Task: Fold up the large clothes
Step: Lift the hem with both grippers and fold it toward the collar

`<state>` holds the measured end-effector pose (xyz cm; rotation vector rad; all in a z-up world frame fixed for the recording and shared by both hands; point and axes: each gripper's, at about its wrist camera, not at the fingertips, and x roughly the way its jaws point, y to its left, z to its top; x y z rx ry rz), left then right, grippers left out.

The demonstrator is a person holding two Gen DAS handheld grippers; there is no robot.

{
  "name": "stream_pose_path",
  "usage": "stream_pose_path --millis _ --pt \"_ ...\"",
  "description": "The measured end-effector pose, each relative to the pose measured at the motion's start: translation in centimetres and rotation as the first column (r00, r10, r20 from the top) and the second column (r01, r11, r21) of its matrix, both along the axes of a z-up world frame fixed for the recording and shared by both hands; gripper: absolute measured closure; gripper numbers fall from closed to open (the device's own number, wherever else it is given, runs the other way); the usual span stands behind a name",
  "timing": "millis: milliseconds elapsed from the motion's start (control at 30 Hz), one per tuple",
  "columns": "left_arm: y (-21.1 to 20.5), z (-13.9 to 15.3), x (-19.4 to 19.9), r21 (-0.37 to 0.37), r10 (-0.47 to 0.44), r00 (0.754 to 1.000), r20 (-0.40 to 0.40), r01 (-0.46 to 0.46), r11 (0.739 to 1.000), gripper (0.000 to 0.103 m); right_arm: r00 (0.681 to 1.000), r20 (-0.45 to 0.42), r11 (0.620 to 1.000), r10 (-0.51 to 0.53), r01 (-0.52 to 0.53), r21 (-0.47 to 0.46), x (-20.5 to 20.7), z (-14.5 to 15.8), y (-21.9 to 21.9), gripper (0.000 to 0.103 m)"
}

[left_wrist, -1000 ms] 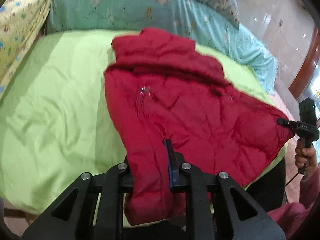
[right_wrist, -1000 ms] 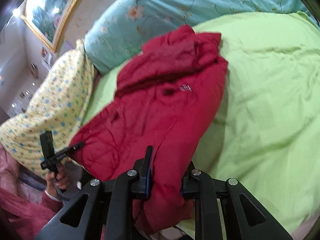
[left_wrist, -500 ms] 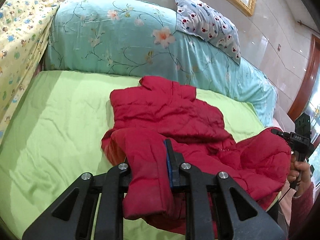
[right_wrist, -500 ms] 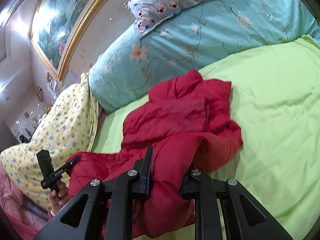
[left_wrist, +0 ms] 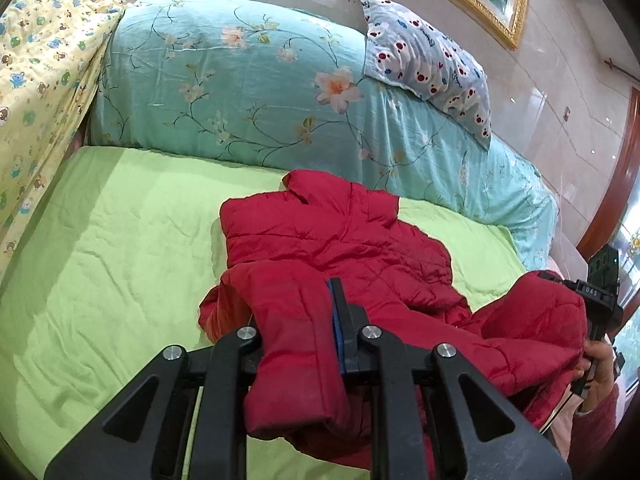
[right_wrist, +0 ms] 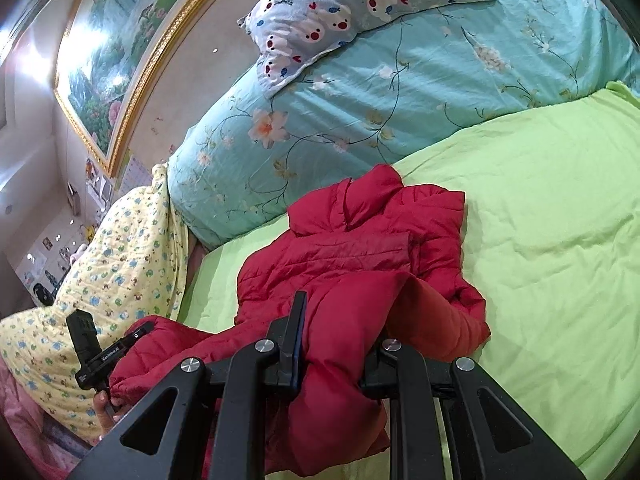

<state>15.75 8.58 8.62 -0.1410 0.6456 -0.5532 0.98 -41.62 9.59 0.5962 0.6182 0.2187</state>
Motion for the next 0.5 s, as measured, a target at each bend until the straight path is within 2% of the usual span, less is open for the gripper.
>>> stream_pose_path --millis 300,500 --pt "0.0 0.4 1.1 -0.026 0.014 1.000 -0.009 -0.014 1.000 0.087 1.000 0.003 1.000 -0.011 0.011 -0.019 0.4 0.5 -0.1 0.085" --pt "-0.5 0.9 3.0 -0.051 0.047 0.998 -0.030 -0.049 0.998 0.087 0.999 0.008 0.999 -0.036 0.036 -0.005 2.5 0.7 -0.7 0.085"
